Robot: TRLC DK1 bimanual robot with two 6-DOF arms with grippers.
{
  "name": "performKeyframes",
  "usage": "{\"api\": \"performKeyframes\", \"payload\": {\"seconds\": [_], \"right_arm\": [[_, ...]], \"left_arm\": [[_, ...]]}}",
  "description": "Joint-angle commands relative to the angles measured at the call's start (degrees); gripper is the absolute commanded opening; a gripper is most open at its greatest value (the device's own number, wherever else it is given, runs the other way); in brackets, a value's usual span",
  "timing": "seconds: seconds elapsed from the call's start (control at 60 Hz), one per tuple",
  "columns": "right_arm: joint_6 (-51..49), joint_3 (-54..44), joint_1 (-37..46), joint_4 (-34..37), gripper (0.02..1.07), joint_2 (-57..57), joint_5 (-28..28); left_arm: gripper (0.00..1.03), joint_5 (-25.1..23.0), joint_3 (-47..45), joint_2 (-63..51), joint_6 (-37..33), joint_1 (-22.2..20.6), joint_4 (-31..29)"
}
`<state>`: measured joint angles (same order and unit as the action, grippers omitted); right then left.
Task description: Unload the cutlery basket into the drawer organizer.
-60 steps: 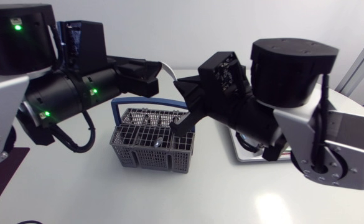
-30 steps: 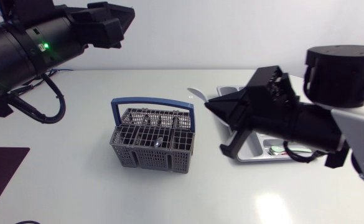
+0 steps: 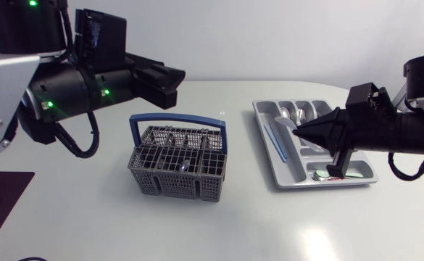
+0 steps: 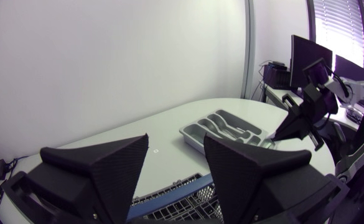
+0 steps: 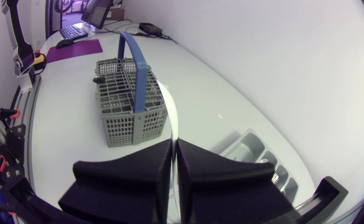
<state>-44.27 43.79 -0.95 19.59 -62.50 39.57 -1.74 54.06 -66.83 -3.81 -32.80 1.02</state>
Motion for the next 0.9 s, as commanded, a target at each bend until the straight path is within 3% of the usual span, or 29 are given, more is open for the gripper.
{"api": "performKeyframes", "payload": {"seconds": [0.0, 0.067, 0.45, 0.883], "right_arm": [[-8.9, 3.3, 4.6, 3.8, 0.08, -5.4, 2.5], [-14.1, 6.1, 8.0, 8.5, 0.08, -9.4, 4.9], [-35.0, 17.0, 17.1, 23.1, 0.08, -25.6, 4.0], [-47.5, 24.1, 22.5, 28.3, 0.08, -38.5, -3.2]], "left_arm": [[0.63, -0.8, 1.6, -1.4, -3.5, -1.0, -1.5], [0.63, -2.0, 1.5, -1.7, -4.7, -1.0, -2.6], [0.63, -3.5, 1.0, -2.5, -8.7, -1.2, -5.4], [0.63, -4.5, 0.3, -3.3, -10.5, -1.6, -5.5]]}}
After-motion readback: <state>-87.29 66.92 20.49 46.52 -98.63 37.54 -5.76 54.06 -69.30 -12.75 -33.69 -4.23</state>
